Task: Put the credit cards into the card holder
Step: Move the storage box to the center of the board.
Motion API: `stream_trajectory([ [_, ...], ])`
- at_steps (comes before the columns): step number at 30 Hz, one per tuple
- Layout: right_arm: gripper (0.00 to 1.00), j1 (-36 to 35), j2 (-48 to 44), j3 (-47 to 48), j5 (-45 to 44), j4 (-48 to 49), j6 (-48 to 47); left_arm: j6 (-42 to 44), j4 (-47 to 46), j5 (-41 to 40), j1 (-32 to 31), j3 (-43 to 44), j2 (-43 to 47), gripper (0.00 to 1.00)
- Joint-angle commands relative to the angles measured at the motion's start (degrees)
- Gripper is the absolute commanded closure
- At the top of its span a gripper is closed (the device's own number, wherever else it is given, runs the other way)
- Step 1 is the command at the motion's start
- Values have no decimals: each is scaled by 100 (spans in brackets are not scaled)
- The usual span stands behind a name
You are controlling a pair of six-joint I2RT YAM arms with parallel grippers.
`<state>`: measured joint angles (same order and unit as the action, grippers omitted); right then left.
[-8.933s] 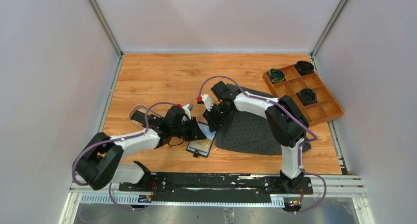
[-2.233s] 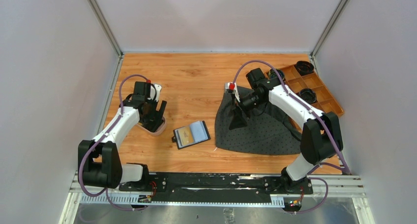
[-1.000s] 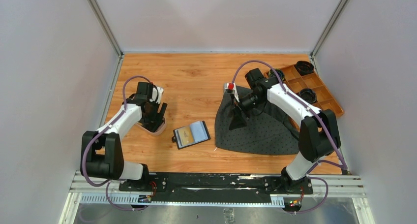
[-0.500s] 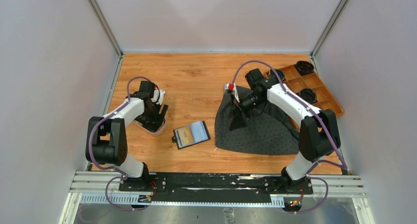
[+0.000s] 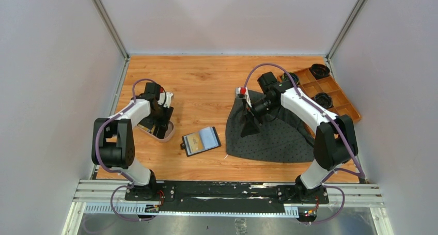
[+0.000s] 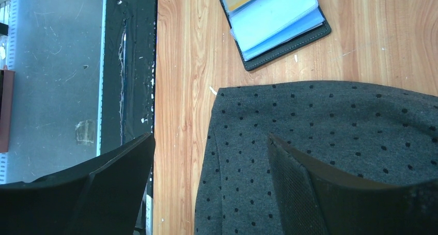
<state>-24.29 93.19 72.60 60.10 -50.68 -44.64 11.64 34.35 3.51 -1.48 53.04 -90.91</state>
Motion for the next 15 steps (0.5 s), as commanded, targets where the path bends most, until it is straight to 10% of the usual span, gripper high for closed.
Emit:
stream_trajectory([
  [1, 17, 83, -171, 166, 161, -171, -113, -60, 117, 247, 36, -22, 73, 56],
  [15, 17, 88, 25, 167, 211, -188, -115, -58, 94, 514, 41, -65, 599, 92],
])
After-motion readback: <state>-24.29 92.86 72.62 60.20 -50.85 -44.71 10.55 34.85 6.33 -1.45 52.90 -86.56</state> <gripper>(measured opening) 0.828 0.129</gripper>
